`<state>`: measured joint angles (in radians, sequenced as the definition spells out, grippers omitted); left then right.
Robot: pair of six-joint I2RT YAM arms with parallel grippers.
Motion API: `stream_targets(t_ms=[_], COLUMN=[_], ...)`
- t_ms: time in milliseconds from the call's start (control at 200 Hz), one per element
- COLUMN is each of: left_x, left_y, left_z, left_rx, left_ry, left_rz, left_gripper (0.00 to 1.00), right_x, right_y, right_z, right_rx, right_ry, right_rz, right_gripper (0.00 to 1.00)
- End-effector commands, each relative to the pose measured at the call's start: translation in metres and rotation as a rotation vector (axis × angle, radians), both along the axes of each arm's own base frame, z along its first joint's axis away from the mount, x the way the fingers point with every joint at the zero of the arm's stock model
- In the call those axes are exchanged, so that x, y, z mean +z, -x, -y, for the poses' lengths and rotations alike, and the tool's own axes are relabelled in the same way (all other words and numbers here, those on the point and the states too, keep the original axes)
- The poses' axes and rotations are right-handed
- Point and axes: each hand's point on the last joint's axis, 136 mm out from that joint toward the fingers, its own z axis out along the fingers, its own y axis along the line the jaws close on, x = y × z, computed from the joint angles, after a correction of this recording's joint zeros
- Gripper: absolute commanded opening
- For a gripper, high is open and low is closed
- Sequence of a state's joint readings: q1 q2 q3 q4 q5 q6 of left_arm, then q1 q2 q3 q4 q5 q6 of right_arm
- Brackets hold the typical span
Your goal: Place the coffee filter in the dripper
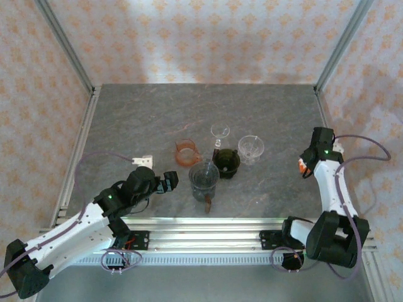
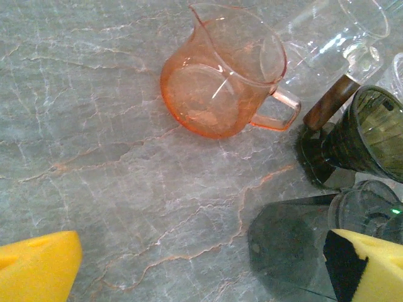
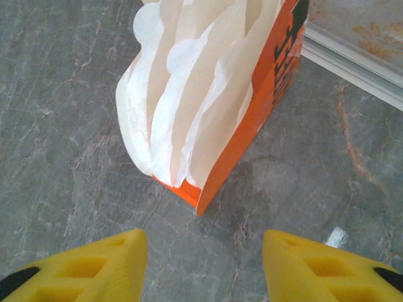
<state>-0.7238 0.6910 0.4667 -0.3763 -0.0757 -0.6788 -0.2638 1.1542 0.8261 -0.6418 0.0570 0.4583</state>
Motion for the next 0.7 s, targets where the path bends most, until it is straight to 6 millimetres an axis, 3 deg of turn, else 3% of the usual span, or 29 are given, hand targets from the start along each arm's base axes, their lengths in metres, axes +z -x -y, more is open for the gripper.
stream_targets(t_ms=[0, 450, 696], left_x=[-0.001, -0.027, -0.026], left_y=[-0.008, -0.016, -0.018], left_z=[-0.002, 0.017, 0.016], left_rx=[0.000, -0.042, -0.040], left_ry=[-0.021, 0.010, 0.006], left_rz=[0.036, -0.048, -0.042], left_gripper=[1.00, 1.00, 1.00], right_x=[-0.008, -0.021, -0.026], right_y=[-0.011, -0.018, -0.019], right_z=[0.008, 0.036, 0.040], right_rx=[0.006, -0.057, -0.054], right_ry=[0.012, 0.063, 0.058], right_rz=[-0.013, -0.108, -0.129], right_gripper=[0.50, 0.47, 0.34])
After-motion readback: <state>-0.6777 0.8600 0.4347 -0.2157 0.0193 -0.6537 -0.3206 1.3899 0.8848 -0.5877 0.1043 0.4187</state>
